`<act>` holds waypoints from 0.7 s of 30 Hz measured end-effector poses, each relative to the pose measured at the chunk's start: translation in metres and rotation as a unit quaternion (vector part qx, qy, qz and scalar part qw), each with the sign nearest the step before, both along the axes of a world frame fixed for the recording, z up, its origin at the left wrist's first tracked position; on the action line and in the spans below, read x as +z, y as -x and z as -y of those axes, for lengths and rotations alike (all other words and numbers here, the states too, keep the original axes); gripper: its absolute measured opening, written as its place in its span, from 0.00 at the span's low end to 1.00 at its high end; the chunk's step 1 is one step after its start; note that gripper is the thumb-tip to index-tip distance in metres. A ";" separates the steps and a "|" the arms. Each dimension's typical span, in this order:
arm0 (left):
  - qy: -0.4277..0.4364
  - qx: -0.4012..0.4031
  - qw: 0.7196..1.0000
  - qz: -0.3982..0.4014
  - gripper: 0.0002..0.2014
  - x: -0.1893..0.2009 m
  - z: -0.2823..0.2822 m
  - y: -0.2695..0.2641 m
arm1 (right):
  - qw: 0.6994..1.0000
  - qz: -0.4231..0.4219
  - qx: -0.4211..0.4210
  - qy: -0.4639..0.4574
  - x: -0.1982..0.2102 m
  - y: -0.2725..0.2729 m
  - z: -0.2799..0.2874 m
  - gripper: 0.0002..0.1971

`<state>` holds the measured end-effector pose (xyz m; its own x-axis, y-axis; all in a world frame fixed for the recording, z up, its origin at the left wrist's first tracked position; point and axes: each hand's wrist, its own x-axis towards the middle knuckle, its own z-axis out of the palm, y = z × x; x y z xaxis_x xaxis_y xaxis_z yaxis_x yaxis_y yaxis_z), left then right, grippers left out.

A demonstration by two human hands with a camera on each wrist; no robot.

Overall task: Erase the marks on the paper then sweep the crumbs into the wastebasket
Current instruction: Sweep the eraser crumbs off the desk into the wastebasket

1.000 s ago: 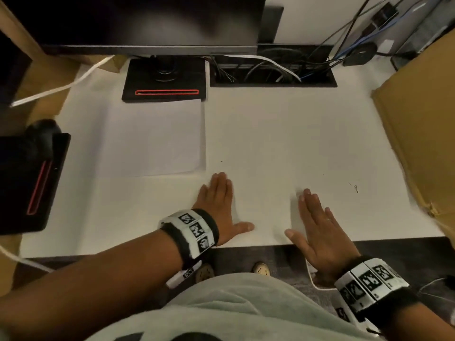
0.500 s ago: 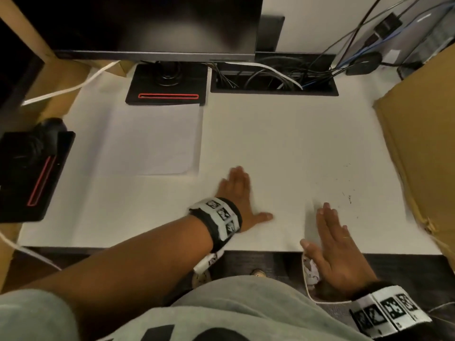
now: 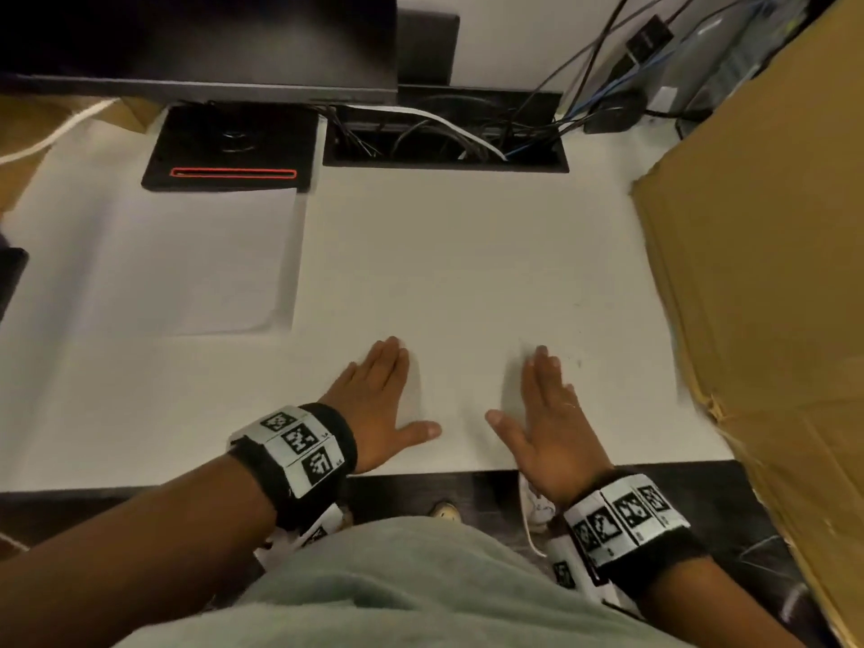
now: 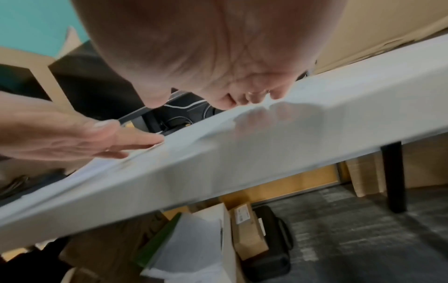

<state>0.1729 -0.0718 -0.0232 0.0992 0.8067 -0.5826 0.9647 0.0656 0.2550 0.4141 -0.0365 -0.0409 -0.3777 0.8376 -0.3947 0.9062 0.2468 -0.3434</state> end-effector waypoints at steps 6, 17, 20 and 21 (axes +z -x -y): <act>0.032 0.118 0.985 -0.121 0.70 0.002 0.066 0.072 | 0.983 0.096 -0.154 0.020 0.007 -0.083 -0.002 0.51; -0.014 -0.033 0.999 -0.022 0.67 0.004 0.019 0.021 | 0.979 -0.003 0.204 -0.023 0.008 -0.035 0.028 0.42; -0.035 0.107 0.992 -0.061 0.63 -0.005 0.053 0.059 | 0.943 0.028 0.330 -0.030 -0.006 -0.041 0.047 0.38; -0.033 0.143 0.987 -0.068 0.62 -0.010 0.065 0.070 | 0.941 0.034 0.335 -0.029 -0.010 -0.039 0.045 0.37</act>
